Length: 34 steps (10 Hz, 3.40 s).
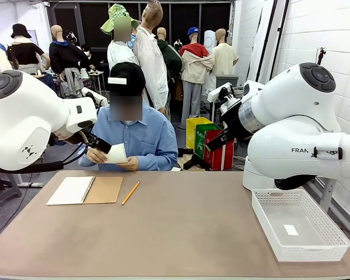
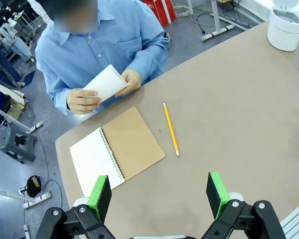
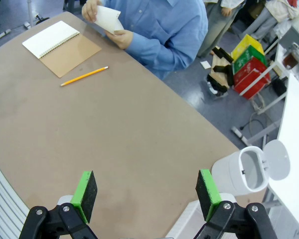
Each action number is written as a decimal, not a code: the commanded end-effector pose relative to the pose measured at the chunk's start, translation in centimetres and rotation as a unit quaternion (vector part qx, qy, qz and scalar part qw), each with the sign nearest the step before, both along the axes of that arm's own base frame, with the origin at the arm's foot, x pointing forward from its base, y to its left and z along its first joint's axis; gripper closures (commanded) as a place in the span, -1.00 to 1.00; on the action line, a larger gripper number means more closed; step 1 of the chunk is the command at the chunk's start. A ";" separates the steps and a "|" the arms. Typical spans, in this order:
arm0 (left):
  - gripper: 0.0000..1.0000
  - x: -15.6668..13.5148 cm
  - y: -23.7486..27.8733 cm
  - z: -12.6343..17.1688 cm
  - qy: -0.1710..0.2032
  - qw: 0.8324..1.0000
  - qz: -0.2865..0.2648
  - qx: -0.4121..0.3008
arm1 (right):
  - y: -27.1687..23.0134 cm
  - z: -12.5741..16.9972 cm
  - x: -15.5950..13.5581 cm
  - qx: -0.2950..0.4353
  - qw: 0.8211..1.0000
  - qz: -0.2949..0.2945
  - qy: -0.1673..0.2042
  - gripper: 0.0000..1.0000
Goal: Sort the paper based on its condition.
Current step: If a person hands you a paper, place it in the Organizing basket , and if it's crumpled, put it in the Trash can.
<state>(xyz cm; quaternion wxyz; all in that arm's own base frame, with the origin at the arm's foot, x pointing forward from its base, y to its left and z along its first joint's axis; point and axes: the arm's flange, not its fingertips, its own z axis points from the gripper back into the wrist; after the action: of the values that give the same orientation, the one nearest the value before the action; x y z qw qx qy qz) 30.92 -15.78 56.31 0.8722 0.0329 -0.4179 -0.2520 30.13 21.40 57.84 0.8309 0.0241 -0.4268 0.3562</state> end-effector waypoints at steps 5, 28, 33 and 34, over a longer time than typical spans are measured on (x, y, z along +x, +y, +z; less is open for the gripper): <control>-1.00 0.1 0.1 0.0 -0.004 1.000 -0.003 0.005 | 0.1 0.0 0.0 -0.002 1.000 -0.001 -0.001 -1.00; -1.00 0.1 0.1 0.0 -0.004 1.000 -0.003 0.005 | 0.1 0.0 0.0 -0.002 1.000 -0.001 -0.001 -1.00; -1.00 0.1 0.1 0.0 -0.004 1.000 -0.003 0.005 | 0.1 0.0 0.0 -0.002 1.000 -0.001 -0.001 -1.00; -1.00 0.1 0.1 0.0 -0.004 1.000 -0.003 0.005 | 0.1 0.0 0.0 -0.002 1.000 -0.001 -0.001 -1.00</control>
<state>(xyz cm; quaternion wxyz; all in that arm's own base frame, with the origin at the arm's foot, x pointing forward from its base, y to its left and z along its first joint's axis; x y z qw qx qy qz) 30.92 -15.78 56.31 0.8722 0.0329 -0.4179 -0.2520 30.13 21.40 57.84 0.8309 0.0241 -0.4268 0.3562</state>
